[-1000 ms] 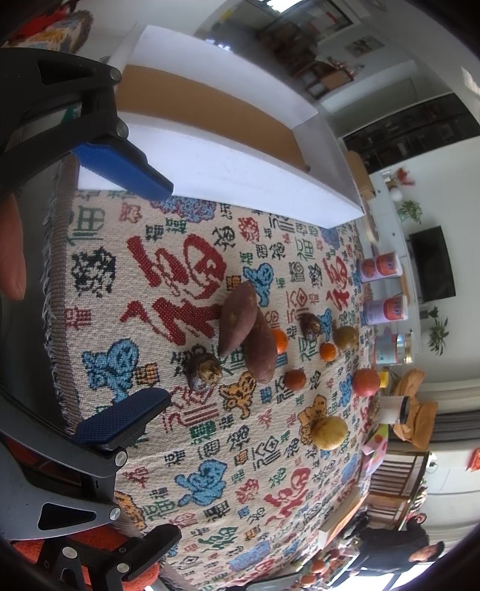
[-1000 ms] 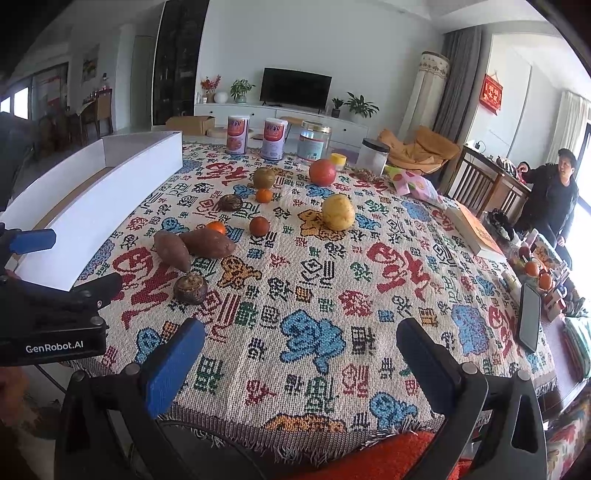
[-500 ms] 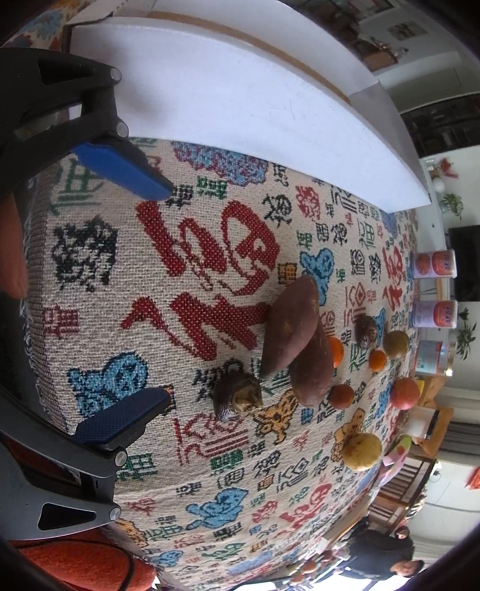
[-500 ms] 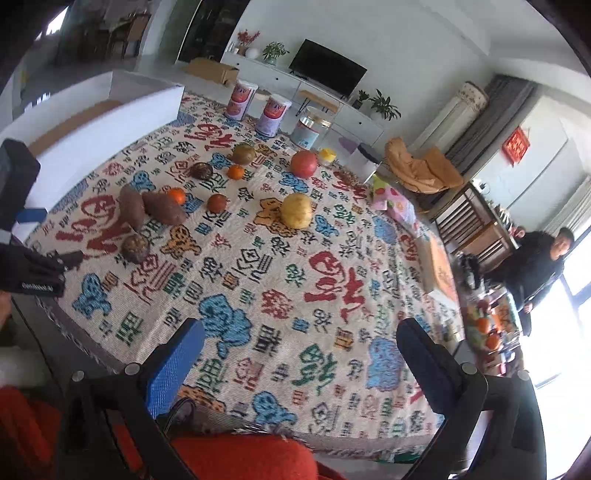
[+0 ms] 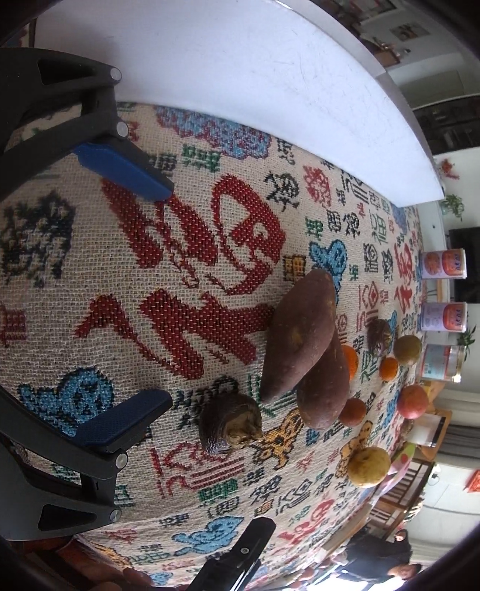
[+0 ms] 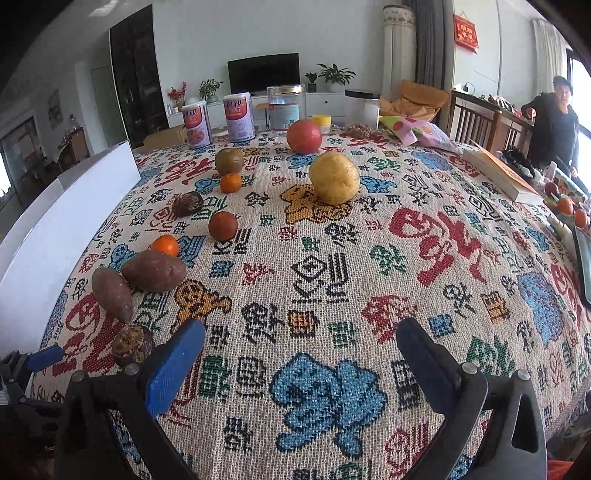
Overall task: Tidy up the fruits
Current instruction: 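Move left tool to a sweet potato while right tool approaches a brown round fruit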
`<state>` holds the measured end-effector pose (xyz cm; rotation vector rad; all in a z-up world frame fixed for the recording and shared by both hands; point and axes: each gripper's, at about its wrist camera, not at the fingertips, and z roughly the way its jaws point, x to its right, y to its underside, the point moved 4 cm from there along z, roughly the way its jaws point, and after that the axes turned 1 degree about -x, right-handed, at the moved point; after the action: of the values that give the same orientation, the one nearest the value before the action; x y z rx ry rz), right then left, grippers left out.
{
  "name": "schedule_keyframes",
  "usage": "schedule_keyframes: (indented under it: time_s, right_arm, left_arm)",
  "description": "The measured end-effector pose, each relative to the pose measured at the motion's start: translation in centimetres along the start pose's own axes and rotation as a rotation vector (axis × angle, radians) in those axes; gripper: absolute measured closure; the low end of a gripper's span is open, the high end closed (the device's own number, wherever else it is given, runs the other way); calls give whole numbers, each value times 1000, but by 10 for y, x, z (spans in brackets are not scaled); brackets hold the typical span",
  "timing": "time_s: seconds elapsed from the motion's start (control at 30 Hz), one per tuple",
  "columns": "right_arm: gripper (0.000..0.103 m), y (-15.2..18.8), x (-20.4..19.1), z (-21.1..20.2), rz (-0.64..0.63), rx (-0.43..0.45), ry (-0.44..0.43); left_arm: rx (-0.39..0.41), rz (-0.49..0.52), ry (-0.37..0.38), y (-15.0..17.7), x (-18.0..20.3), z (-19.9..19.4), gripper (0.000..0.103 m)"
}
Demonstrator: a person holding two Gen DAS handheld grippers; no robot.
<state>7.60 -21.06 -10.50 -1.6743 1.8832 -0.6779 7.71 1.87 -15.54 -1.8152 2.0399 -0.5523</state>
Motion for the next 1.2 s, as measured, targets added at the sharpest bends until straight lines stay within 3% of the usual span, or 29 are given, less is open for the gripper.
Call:
schedule_keyframes:
  time_s: [0.17,0.37,1.2]
  right_arm:
    - [0,16,16,30,71,-117,-14]
    - [0,19,17,32,52,-115,6]
    - [0,20,11,35,16,-134,44]
  left_arm:
    - [38,0,-3,3,0,-2,0]
    - [-6,7,-4,1,1,0,0]
    - [6,28,17,0,0,-1,1]
